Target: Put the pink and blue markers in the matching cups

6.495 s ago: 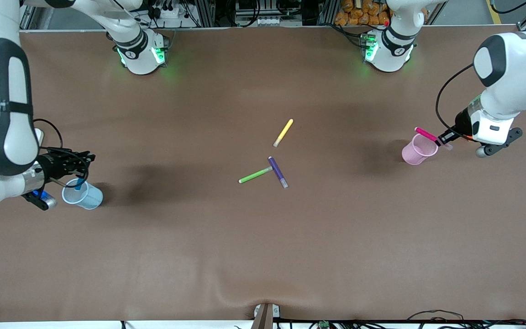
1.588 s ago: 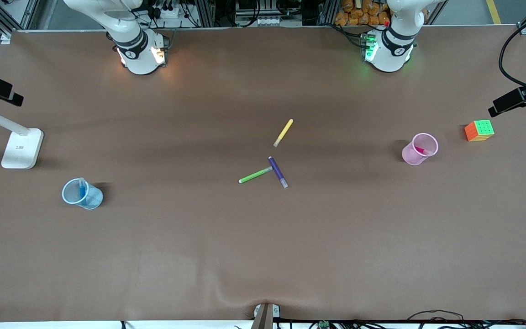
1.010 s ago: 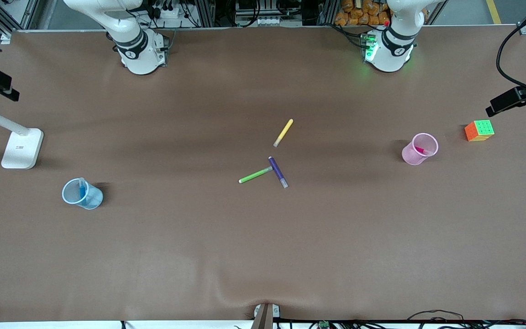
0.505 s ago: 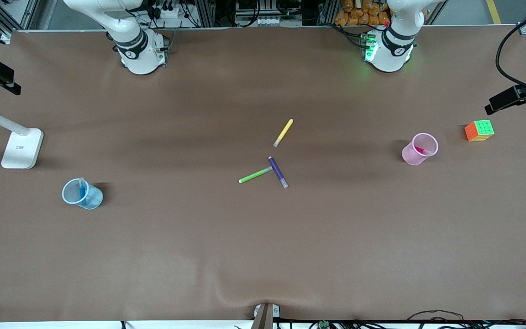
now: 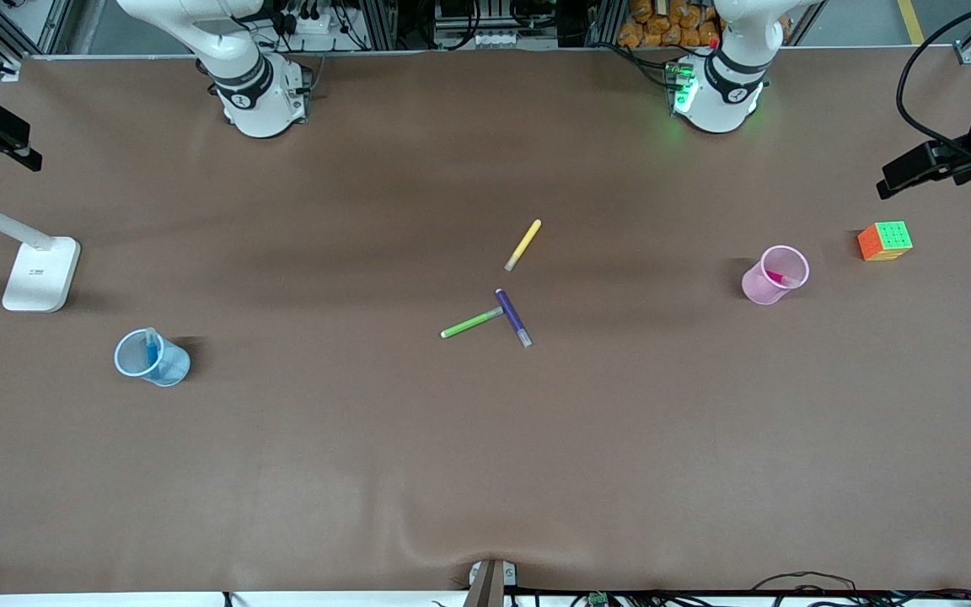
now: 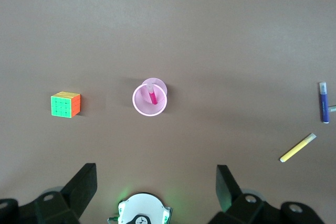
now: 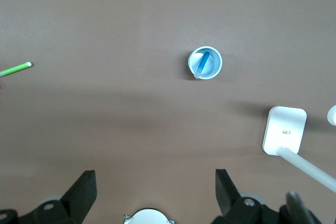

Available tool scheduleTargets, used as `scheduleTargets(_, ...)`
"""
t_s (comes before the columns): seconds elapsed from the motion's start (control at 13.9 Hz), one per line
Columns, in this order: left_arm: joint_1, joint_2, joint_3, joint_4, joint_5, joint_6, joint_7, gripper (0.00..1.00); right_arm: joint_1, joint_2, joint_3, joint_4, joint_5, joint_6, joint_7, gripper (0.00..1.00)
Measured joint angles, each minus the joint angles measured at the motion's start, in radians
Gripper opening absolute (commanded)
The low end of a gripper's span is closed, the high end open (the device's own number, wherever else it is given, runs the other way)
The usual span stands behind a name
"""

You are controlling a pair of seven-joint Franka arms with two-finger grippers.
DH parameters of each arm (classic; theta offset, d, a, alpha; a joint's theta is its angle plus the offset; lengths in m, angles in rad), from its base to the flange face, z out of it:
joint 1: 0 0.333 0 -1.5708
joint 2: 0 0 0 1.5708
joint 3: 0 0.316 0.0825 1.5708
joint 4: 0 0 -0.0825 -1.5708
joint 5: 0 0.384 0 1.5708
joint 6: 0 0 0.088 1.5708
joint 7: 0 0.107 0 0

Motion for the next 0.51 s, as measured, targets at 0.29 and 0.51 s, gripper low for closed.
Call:
scheduleTargets(0.29, 0.001, -0.002, 0.001, 0.006, 0.009, 0.0, 0.001, 1.0, 0.0, 0.0, 0.0, -0.006, 0.0, 0.004, 0.0, 1.0)
scheduleTargets(0.51, 0.001, -0.002, 0.001, 0.028, 0.011, 0.0, 0.001, 1.0, 0.0, 0.0, 0.0, -0.006, 0.0, 0.004, 0.0, 1.0)
